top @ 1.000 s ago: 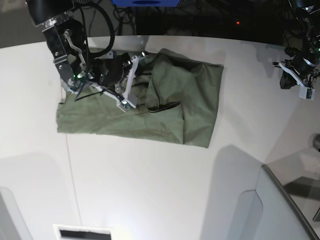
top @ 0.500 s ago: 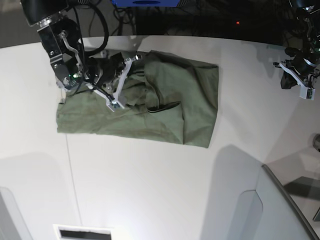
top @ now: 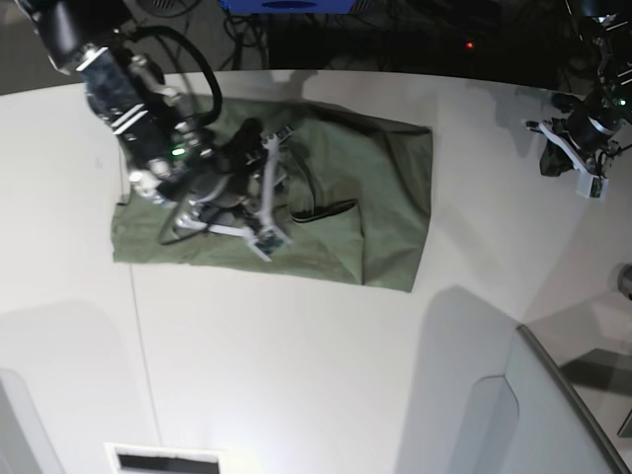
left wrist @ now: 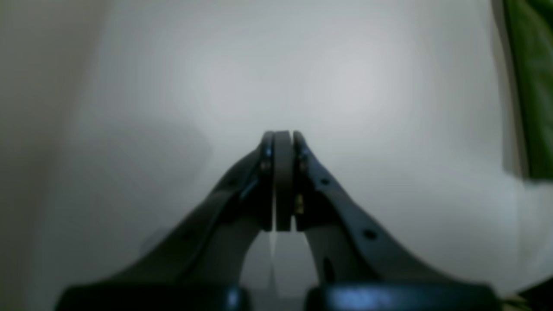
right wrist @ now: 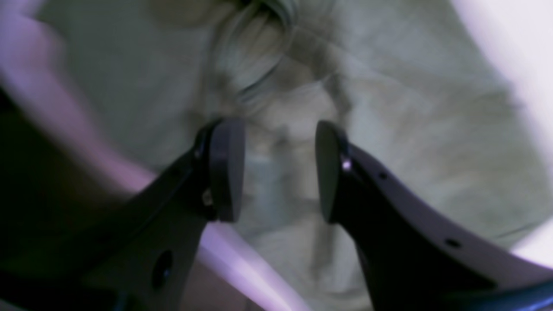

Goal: Layout the t-shirt on the table in an organized manner, then fold the t-shirt properly
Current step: 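Grasp the folded layer with the right gripper and drag it toward the collar, then bring the left gripper in and grasp the folded layer beside the right gripper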

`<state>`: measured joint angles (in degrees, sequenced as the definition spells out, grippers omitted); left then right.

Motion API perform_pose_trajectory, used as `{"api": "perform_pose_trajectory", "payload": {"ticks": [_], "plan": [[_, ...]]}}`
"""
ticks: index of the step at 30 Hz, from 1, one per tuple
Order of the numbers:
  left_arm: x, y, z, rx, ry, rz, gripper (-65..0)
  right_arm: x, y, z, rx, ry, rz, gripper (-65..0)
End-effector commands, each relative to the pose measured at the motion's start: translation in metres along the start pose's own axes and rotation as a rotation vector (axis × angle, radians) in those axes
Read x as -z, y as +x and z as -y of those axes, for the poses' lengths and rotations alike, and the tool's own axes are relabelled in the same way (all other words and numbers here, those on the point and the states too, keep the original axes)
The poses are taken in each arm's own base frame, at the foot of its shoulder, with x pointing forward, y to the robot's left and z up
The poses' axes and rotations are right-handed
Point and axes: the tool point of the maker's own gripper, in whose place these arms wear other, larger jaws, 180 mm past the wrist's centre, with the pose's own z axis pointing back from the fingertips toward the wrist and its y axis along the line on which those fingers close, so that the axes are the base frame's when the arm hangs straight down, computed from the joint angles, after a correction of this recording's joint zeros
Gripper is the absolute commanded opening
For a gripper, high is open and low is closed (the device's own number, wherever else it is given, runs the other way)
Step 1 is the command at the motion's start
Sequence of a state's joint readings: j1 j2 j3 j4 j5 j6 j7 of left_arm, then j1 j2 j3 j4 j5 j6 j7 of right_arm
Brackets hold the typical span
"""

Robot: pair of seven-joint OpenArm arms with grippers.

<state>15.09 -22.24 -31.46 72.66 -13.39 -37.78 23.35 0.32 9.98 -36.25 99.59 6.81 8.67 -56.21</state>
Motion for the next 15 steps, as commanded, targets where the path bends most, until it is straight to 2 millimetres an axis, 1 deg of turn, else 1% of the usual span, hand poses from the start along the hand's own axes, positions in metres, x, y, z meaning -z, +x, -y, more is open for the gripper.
{"api": "perform_pose_trajectory", "payload": {"ticks": [1, 4, 7, 9, 11, 12, 15], "plan": [[-0.004, 0.018, -0.009, 0.013, 0.015, 0.052, -65.0, 0.002, 0.020, -0.001, -0.063, -0.045, 0.039, -38.7], [-0.003, 0.020, -0.009, 0.013, 0.013, 0.056, -65.0, 0.016, 0.038, 0.001, -0.199, -0.171, 0.028, -38.6], [-0.003, 0.020, -0.008, 0.014, 0.012, 0.055, -65.0, 0.034, 0.055, -0.001, -0.282, -0.229, 0.030, -38.6], [-0.003, 0.019, -0.008, 0.014, 0.011, 0.053, -65.0, 0.048, 0.064, -0.011, -0.335, -0.231, 0.035, -38.6], [-0.003, 0.019, -0.008, 0.011, 0.012, 0.053, -65.0, 0.061, 0.064, -0.024, -0.388, -0.220, 0.015, -38.6], [-0.003, 0.019, -0.008, 0.011, 0.013, 0.053, -65.0, 0.066, 0.061, -0.029, -0.409, -0.213, 0.000, -38.7], [-0.003, 0.018, -0.008, 0.011, 0.013, 0.052, -65.0, 0.070, 0.059, -0.040, -0.444, -0.200, -0.008, -39.0]]}}
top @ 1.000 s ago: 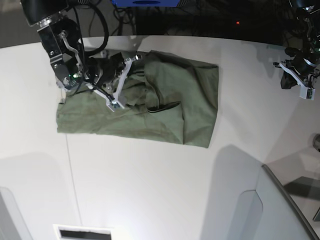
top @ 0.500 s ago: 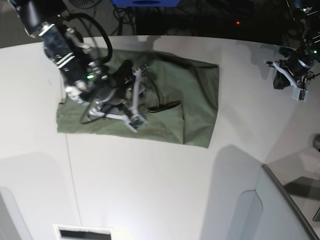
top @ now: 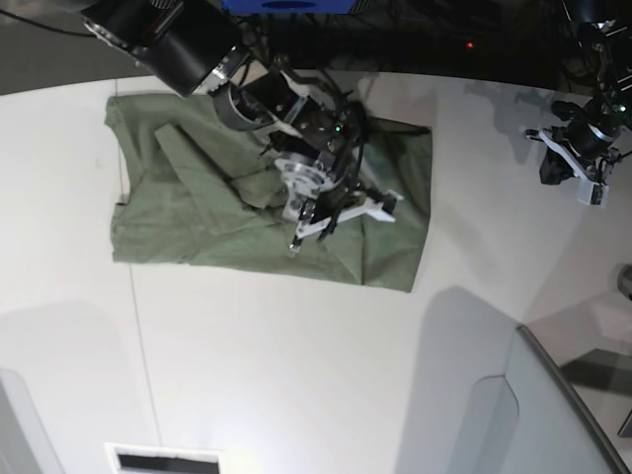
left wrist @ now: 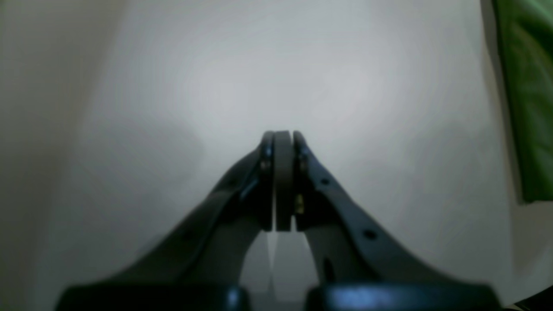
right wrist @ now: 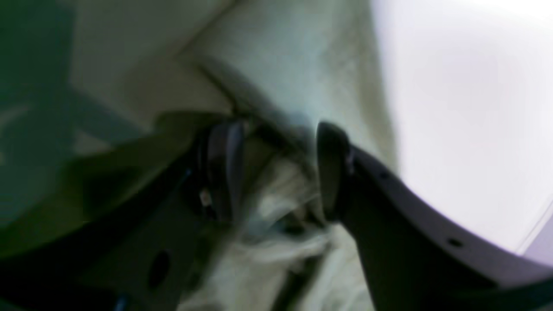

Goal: Layout the t-shirt on the table in an organized manner, then fold the t-shirt properly
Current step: 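Bring the left gripper in and grasp the folded layer beside the right gripper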

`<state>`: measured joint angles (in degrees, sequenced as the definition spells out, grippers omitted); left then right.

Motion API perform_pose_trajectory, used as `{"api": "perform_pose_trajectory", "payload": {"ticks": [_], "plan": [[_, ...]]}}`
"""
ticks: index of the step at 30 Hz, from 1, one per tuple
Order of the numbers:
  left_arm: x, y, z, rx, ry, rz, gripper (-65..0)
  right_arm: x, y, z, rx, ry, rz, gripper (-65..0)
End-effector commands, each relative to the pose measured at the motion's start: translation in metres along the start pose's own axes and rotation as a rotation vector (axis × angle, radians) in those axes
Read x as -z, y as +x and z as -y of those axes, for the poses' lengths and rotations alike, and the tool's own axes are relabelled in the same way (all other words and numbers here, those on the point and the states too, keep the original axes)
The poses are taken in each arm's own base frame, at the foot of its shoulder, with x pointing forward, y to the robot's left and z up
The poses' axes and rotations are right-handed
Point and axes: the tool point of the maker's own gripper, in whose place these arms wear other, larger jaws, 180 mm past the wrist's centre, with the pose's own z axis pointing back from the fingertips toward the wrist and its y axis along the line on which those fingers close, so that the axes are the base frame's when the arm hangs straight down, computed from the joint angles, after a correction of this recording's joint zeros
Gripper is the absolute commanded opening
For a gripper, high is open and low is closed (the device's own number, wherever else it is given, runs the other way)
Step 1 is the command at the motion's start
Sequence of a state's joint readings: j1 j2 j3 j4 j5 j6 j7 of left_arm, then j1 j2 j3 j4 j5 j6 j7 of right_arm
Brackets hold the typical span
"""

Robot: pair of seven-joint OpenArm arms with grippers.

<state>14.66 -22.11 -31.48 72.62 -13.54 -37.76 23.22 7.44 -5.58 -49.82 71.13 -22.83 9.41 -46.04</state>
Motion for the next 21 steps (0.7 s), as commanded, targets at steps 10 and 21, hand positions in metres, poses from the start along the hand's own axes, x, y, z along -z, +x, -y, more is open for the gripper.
{"api": "perform_pose_trajectory", "payload": {"ticks": [10, 21], "plan": [[0.003, 0.025, 0.020, -0.002, -0.030, 0.090, -65.0, -0.015, 0.022, 0.011, 0.030, -0.040, 0.067, -39.0], [0.007, 0.081, 0.127, 0.033, -0.202, 0.266, -65.0, -0.042, 0.020, 0.043, 0.201, -0.096, 0.133, -63.3]]}}
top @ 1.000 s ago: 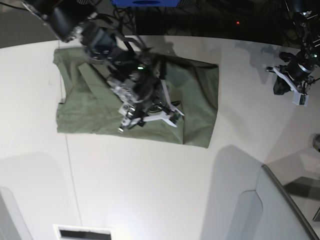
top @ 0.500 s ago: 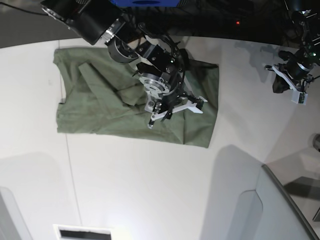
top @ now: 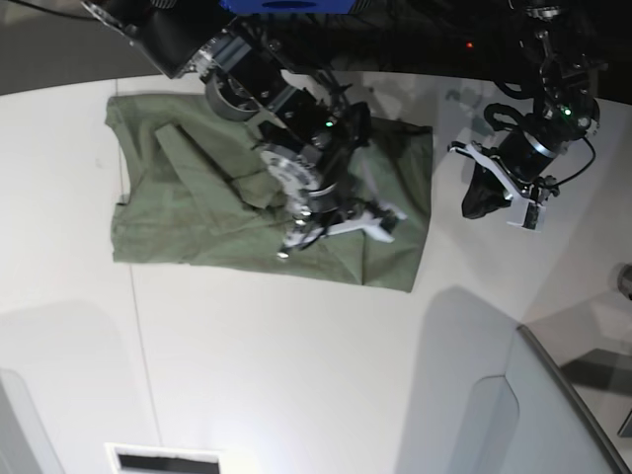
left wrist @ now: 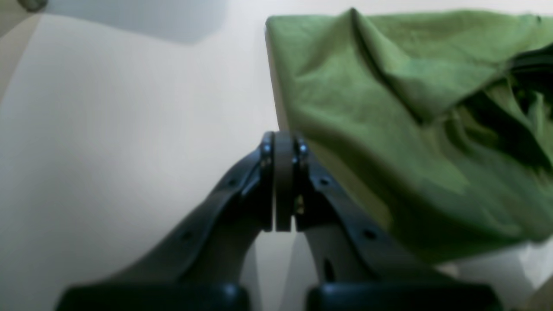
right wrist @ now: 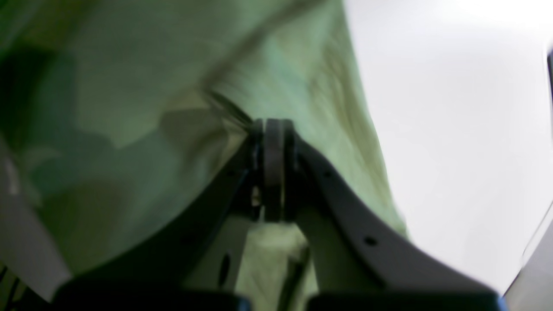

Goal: Layout the t-shirt on the table in an organized manner, then fold the t-shirt properly
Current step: 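Bring the left gripper in and grasp the folded layer beside the right gripper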

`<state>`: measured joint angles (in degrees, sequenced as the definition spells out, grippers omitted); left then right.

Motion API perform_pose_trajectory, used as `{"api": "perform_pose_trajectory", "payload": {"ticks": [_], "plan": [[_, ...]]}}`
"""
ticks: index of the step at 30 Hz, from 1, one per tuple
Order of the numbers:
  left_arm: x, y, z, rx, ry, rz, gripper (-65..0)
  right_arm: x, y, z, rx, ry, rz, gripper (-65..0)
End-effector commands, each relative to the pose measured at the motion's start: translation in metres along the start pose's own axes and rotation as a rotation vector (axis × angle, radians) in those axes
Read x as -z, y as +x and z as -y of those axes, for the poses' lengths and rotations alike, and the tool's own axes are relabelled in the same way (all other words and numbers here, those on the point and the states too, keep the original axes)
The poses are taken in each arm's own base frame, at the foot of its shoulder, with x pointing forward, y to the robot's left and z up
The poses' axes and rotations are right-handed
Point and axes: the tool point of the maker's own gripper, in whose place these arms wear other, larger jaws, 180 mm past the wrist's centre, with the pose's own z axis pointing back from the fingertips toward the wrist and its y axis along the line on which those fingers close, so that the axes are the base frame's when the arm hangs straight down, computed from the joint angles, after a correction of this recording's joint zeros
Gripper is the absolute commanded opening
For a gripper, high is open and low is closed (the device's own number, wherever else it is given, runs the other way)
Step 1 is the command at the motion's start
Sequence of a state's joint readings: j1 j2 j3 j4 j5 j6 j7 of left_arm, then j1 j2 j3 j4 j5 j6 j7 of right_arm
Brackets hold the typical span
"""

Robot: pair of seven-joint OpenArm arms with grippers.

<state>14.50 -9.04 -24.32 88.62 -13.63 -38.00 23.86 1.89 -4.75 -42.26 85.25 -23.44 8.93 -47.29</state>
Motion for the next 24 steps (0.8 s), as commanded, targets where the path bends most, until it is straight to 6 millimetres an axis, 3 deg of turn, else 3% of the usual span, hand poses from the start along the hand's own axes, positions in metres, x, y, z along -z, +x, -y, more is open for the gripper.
{"api": "perform_pose_trajectory", "payload": {"ticks": [1, 4, 10, 17, 24], "plan": [[0.002, 0.016, 0.004, -0.005, -0.006, 0.058, -65.0, -0.007, 0.014, 0.014, 0.047, -0.030, 0.050, -61.8], [0.015, 0.016, 0.029, -0.009, -0.066, 0.056, -65.0, -0.013, 0.001, 0.035, 0.128, -0.068, 0.039, -64.8], [0.042, 0.002, 0.052, -0.048, -0.092, -0.001, -65.0, -0.012, -0.018, 0.053, 0.194, -0.103, 0.000, -65.0], [0.050, -0.001, 0.049, -0.065, -0.072, -0.015, -65.0, -0.012, -0.024, 0.045, 0.199, -0.089, -0.014, -65.0], [0.065, -0.004, 0.074, -0.046, -0.145, -0.044, -65.0, -0.012, -0.024, 0.045, 0.199, -0.089, -0.014, -65.0]]}}
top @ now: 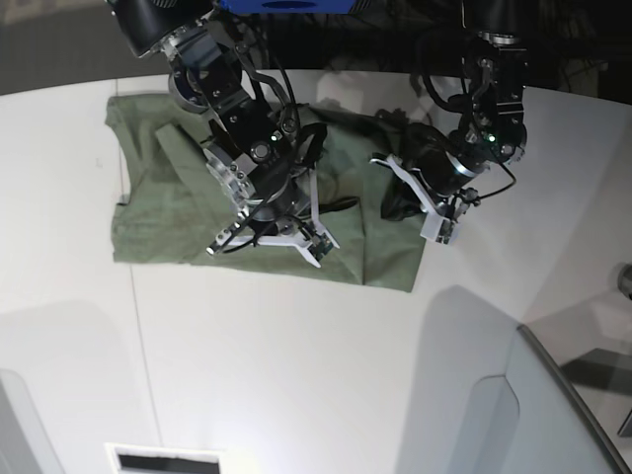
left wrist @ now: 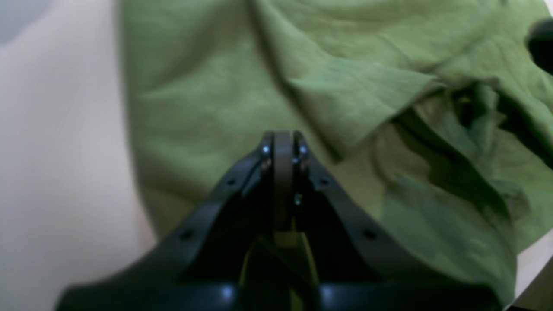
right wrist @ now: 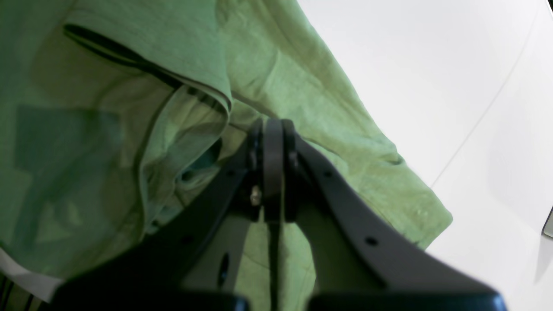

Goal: Layout the t-shirt on the table in an organized manner, then fold the t-shirt properly
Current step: 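Bring the left gripper in and grasp the folded layer beside the right gripper, then release with the left gripper and withdraw it to its side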

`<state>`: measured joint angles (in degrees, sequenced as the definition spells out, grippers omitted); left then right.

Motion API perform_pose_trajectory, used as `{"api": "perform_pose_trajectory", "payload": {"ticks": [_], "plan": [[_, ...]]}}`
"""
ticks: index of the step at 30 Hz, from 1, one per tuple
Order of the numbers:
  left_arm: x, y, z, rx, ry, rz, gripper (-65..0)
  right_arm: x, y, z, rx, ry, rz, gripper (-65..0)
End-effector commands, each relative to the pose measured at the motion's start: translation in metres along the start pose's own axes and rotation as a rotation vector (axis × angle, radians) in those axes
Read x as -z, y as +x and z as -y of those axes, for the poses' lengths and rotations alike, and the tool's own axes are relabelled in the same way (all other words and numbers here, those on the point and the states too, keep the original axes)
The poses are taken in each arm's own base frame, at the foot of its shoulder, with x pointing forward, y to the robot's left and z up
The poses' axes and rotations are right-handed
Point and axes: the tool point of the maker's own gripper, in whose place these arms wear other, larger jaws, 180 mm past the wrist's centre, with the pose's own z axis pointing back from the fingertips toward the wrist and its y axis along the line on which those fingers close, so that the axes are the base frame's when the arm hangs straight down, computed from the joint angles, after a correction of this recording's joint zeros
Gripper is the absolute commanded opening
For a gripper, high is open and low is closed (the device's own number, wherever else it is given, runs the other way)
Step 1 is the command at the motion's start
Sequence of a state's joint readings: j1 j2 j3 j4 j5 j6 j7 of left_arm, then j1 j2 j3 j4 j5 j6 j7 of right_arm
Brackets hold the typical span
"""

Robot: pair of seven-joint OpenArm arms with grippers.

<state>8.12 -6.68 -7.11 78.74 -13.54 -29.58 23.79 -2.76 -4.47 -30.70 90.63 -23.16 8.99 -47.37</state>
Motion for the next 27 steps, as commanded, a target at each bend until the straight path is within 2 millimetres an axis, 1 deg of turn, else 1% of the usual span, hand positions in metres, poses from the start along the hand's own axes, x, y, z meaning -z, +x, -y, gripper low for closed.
{"api": "perform_pose_trajectory", "payload": {"ticks": [1, 5, 8, 10, 12, 14, 18, 20, 23, 24, 27], "plan": [[-0.001, 0.016, -0.002, 0.009, -0.002, 0.049, -65.0, -0.004, 0.016, 0.007, 0.006, -0.022, 0.047, -65.0], [0.006, 0.013, 0.005, 0.013, -0.024, 0.033, -65.0, -0.004, 0.014, 0.007, 0.004, -0.021, 0.044, -65.0], [0.014, 0.003, 0.006, 0.000, -0.036, -0.001, -65.0, -0.004, 0.014, 0.006, 0.004, -0.020, 0.043, -65.0], [0.020, 0.001, 0.010, 0.003, -0.052, -0.015, -65.0, -0.004, 0.014, 0.006, 0.004, -0.020, 0.043, -65.0], [0.024, 0.003, 0.016, 0.011, -0.068, -0.017, -65.0, -0.004, 0.014, 0.006, 0.004, -0.020, 0.043, -65.0], [0.031, 0.010, 0.027, 0.019, -0.092, -0.005, -65.0, -0.004, 0.014, 0.006, 0.004, -0.020, 0.043, -65.0], [0.041, 0.027, 0.034, 0.028, -0.083, 0.016, -65.0, -0.004, 0.014, 0.006, 0.004, -0.020, 0.043, -65.0], [0.048, 0.029, 0.043, 0.049, -0.102, 0.007, -65.0, -0.004, 0.013, 0.006, 0.004, -0.019, 0.042, -65.0], [0.057, 0.032, 0.050, 0.054, -0.119, -0.002, -65.0, -0.004, 0.013, 0.006, 0.004, -0.019, 0.042, -65.0], [0.062, 0.033, 0.056, 0.051, -0.133, -0.002, -65.0, -0.004, 0.013, 0.006, 0.004, -0.019, 0.042, -65.0], [0.071, 0.041, 0.066, 0.041, -0.150, 0.006, -65.0, -0.004, 0.013, 0.005, 0.004, -0.019, 0.040, -65.0]]}}
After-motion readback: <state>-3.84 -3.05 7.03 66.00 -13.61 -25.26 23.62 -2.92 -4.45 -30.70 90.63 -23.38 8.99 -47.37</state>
